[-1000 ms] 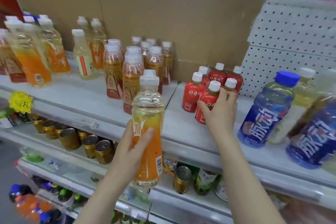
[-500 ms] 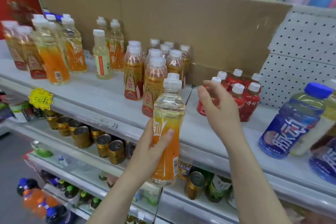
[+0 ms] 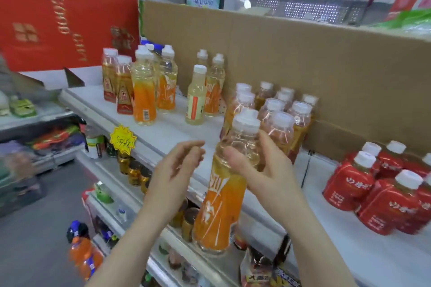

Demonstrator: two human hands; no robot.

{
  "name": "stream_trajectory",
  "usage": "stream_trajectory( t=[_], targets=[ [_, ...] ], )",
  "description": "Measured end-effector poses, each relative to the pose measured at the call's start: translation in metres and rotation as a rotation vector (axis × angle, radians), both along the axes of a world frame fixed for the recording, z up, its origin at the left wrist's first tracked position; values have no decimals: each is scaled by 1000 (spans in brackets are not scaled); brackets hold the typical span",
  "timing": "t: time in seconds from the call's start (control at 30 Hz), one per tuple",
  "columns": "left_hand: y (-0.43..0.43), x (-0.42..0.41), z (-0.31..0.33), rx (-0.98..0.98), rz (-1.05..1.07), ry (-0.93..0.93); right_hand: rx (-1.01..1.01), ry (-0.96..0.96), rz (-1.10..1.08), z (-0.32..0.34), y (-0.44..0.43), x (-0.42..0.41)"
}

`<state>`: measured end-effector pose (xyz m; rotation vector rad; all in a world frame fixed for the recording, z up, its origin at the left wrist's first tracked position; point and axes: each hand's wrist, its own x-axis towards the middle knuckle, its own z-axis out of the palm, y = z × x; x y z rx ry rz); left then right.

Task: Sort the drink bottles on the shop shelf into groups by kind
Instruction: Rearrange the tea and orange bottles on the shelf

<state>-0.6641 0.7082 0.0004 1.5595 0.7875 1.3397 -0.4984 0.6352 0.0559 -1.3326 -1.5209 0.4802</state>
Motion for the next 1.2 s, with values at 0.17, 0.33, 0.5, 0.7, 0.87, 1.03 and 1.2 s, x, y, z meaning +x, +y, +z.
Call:
stream_trajectory(
  t=[0.17, 0.33, 0.5, 0.7, 0.87, 1.03, 1.2],
  targets=[
    [155, -7, 21, 46, 207, 269, -16, 14, -115, 18, 68, -24],
    [263, 11, 23, -16, 76, 502, 9, 43, -251, 21, 146, -44],
    [317, 41, 19, -31, -71, 477, 22, -4, -431, 25, 190, -59],
    [324, 41, 11, -17, -132, 418, 74, -75, -632, 23, 211, -59],
    [269, -23, 9, 57, -174, 234, 120, -83, -656, 16, 236, -60],
    [243, -88, 5, 56, -183, 135, 119, -82, -649, 6, 284, -69],
    [245, -117, 2, 58, -178, 167, 100, -88, -599, 2, 334, -86]
  ],
)
